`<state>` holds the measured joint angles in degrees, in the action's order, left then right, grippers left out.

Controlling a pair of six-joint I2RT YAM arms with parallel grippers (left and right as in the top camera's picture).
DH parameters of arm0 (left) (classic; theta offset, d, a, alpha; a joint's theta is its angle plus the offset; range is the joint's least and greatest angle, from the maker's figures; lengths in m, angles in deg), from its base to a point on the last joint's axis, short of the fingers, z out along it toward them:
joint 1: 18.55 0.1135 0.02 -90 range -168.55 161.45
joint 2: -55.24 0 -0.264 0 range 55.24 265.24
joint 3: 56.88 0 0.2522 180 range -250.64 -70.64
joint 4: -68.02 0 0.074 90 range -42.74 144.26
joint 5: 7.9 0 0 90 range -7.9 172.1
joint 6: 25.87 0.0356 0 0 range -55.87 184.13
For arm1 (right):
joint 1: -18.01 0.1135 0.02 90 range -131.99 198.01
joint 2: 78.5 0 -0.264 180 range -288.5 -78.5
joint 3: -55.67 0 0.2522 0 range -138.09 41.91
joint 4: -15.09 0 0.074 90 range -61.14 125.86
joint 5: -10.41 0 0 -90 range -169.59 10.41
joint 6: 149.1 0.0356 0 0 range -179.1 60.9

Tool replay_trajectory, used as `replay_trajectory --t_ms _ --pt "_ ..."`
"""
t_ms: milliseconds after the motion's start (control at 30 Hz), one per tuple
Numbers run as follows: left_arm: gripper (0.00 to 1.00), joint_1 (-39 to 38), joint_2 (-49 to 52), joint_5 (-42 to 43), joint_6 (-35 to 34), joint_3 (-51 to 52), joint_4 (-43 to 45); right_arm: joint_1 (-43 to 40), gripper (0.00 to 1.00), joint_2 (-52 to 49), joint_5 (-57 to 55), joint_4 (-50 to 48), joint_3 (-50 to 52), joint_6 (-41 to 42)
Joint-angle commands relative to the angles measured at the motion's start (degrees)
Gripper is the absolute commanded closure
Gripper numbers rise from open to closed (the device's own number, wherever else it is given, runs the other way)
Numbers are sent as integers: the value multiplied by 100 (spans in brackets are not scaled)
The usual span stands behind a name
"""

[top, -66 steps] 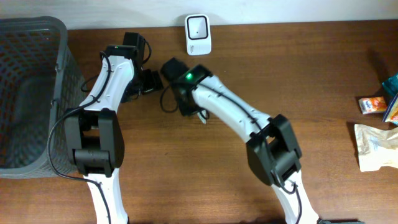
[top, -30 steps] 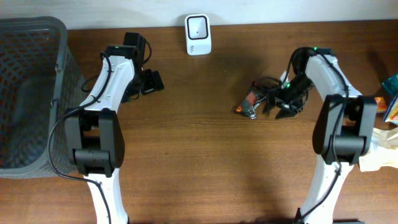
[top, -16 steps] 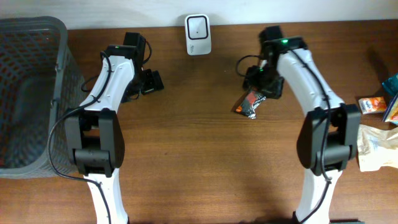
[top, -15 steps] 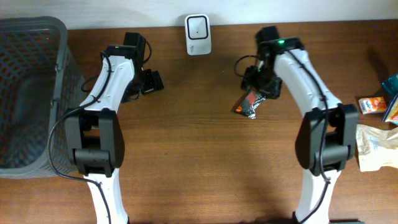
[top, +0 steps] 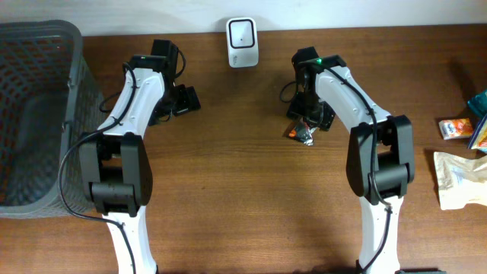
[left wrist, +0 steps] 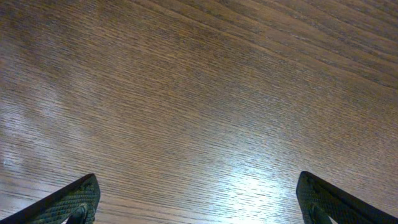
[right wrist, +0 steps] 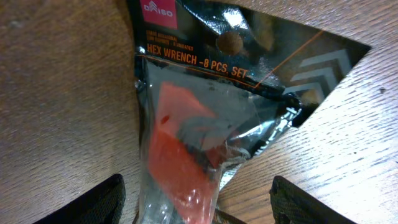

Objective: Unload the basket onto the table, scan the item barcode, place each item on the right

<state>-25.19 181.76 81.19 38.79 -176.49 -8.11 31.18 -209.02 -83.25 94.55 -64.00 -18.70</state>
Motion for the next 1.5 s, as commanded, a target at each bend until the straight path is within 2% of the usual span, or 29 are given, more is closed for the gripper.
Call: replay_trajectory --t_ms 0,67,267,333,467,567,633,833,967,1100,1133,1200,1267,1467 --pt "1 -13 -170 -42 13 24 -7 4 26 -221 -114 4 57 79" --pt "1 -11 -170 -42 13 24 -7 4 29 -267 -116 2 59 79" --pt "1 -11 -170 -42 13 24 -9 4 31 -535 -197 -17 66 76" --pt "1 -13 -170 -42 13 24 -7 4 35 -562 -173 -39 66 63" --pt "1 -13 -170 -42 13 24 -9 -7 53 -560 -129 -61 57 24" --pt "1 -13 -170 -42 13 24 -7 -7 57 -560 -37 -61 -42 -297" --pt "1 -13 -170 -42 13 24 -9 -7 61 -560 101 -52 -201 -568" --pt "1 -11 -170 -42 13 24 -9 -4 61 -560 485 92 -1137 -1478" --pt "1 -13 -170 -42 13 24 -9 11 62 -560 715 87 -1655 -1773" --pt "1 -13 -170 -42 13 24 -9 37 73 -560 754 103 -2232 -1773" --pt "1 -13 -170 -39 13 24 -9 37 73 -560 752 118 -2291 -1773" --pt "1 -11 -170 -42 13 24 -7 31 60 -562 662 254 -2286 -1762" --pt "1 -24 -170 -42 13 24 -9 33 53 -575 389 444 -2149 -1762" --pt "1 -24 -170 -42 13 24 -9 33 49 -584 302 361 -1191 -1742"
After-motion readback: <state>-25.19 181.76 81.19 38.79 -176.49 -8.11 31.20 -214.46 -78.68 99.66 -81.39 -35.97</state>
